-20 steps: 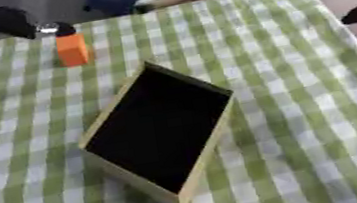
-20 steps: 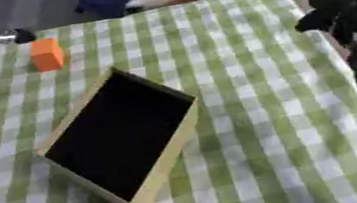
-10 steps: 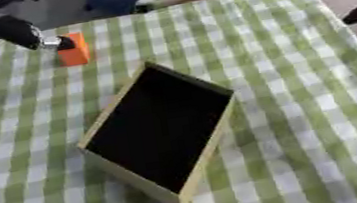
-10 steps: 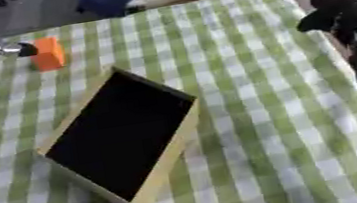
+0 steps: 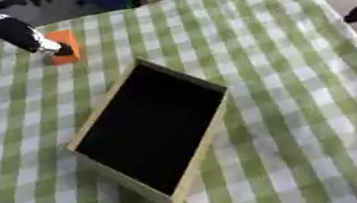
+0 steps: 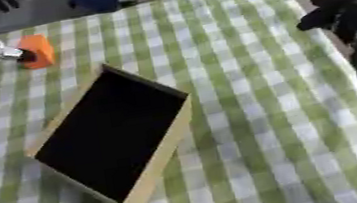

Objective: Pick up objects on the table and place them in the box.

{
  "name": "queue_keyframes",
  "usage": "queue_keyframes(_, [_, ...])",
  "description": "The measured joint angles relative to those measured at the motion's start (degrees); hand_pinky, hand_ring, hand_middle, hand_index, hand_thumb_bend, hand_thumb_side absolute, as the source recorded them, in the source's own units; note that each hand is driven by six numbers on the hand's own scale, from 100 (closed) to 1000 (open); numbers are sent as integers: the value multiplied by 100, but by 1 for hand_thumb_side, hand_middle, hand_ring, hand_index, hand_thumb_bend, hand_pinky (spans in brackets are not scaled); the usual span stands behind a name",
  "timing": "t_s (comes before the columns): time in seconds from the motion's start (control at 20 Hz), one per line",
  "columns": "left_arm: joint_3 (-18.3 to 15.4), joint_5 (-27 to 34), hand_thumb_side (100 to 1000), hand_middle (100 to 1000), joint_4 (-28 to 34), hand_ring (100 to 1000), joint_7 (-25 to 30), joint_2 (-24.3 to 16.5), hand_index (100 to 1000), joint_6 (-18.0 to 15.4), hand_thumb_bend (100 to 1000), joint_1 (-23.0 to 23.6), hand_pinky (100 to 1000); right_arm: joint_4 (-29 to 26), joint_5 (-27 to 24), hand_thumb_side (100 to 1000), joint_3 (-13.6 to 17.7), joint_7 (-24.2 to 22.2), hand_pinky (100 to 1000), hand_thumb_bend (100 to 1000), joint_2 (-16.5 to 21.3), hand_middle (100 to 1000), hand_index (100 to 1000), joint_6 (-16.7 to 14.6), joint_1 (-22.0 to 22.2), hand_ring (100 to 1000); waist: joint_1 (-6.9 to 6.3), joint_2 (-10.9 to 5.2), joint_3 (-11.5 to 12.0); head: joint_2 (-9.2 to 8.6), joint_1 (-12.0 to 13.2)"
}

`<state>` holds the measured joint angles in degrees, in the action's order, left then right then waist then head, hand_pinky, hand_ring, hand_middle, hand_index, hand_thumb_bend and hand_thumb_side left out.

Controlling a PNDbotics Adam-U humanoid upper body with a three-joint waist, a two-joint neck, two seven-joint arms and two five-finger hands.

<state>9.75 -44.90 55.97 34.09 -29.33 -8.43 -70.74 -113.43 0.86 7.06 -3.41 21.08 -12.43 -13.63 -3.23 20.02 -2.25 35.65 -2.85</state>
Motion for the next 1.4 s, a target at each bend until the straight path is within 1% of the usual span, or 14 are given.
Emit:
queue_keyframes(0.05, [-15, -5, 271, 823, -6, 863, 11, 0, 932, -8, 646, -4, 880, 0, 0, 1000, 0, 1, 822, 100, 3, 625, 813, 3, 0, 686, -15, 18, -27, -1, 14])
queue_keyframes(0.2, [-49, -7, 252, 833, -15, 872, 45, 0, 934, -17, 640, -8, 885, 0, 0, 1000, 2, 7, 822, 100, 13, 624, 813, 18, 2, 684, -56, 39, -95, -44, 56])
queue_keyframes(0.4, [-92, -7, 266, 836, -59, 874, 103, -3, 932, 10, 657, -9, 886, 0, 4, 1000, 3, 10, 822, 100, 50, 623, 813, 23, 3, 683, -94, 101, -149, -122, 155])
queue_keyframes(0.65, [-144, -7, 281, 838, -105, 889, 162, -80, 931, 72, 657, -9, 895, 0, 9, 1000, 12, 17, 822, 100, 68, 623, 813, 30, 5, 681, -83, 159, -161, -141, 224])
queue_keyframes(0.9, [-183, -24, 280, 836, -153, 898, 198, -115, 932, 139, 649, -9, 906, 0, 15, 1000, 34, 32, 823, 100, 90, 622, 813, 42, 7, 679, -20, 229, -150, -141, 276])
queue_keyframes(1.0, [-189, -34, 278, 836, -186, 899, 203, -136, 932, 159, 646, -9, 907, 0, 22, 1000, 35, 34, 823, 100, 91, 622, 813, 44, 7, 679, 2, 252, -81, -141, 296])
queue_keyframes(1.2, [-227, -54, 262, 836, -225, 900, 189, -163, 929, 190, 636, -9, 908, 0, 32, 1000, 35, 34, 823, 100, 91, 621, 813, 44, 7, 679, 94, 295, 52, -141, 325])
queue_keyframes(1.4, [-279, -82, 237, 836, -270, 900, 124, -219, 924, 223, 604, -9, 908, 0, 39, 1000, 35, 34, 823, 100, 92, 621, 813, 44, 3, 679, 121, 355, 103, -151, 361])
